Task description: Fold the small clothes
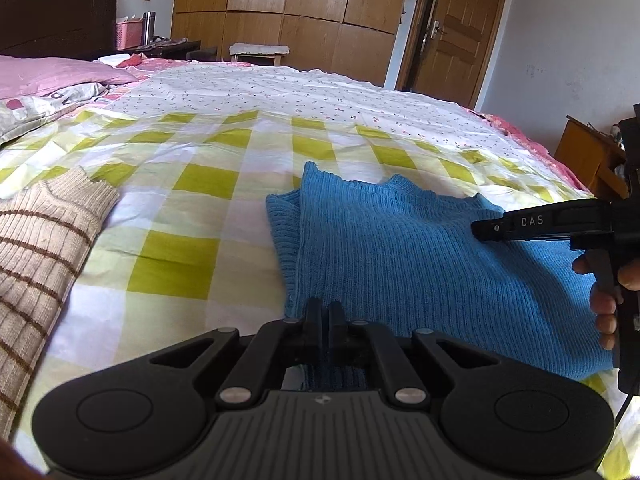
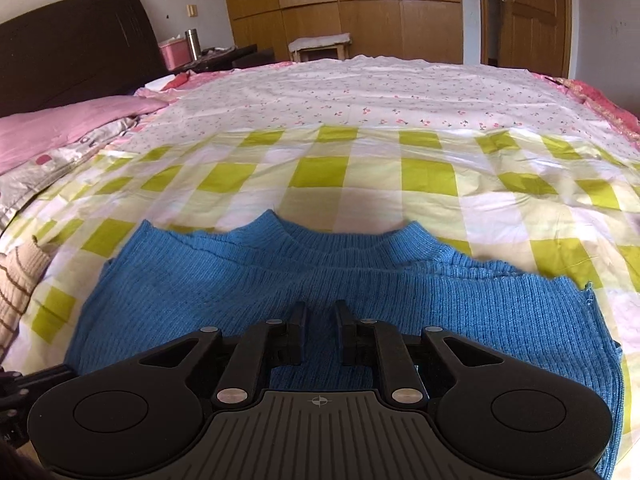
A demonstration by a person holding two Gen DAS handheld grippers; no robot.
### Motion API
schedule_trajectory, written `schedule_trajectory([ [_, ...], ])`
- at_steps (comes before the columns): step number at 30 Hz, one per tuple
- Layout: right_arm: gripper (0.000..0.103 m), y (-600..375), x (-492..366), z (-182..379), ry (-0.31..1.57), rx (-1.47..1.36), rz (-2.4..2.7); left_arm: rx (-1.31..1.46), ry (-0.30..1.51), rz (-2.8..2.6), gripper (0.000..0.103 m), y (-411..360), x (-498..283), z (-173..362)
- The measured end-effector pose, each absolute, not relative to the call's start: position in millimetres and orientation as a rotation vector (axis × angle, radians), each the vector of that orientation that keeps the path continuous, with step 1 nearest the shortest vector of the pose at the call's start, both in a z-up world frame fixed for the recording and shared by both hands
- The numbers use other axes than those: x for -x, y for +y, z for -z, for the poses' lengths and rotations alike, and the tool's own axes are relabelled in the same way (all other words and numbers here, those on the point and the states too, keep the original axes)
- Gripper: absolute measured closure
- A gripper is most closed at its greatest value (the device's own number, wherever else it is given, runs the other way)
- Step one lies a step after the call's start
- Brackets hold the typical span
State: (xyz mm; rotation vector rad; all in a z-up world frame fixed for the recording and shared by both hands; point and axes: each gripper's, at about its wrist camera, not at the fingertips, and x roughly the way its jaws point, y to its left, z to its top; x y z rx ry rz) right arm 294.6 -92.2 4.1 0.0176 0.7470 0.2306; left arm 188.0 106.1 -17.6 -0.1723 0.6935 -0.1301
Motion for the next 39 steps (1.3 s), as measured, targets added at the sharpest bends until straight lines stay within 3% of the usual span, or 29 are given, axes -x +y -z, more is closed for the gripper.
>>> schedule_trajectory([
  [14,0.081,-47.7,-287.1,-22.0,0.759,0.061,-0.295,0.329,0.711,0.139,0.087,126.3,-181.1,9.0],
  [28,0.053,22.4,-301.1,-27.8,0.871,0.075,-0.427,0.382,0.74,0.144,0.075,137.1,-173.9,11.7],
  [39,0.041,76.5,-314.9,-11.1,0.926,0.191,-0.42,0.365,0.771,0.182,0.069,131.7,-169.2,23.6],
])
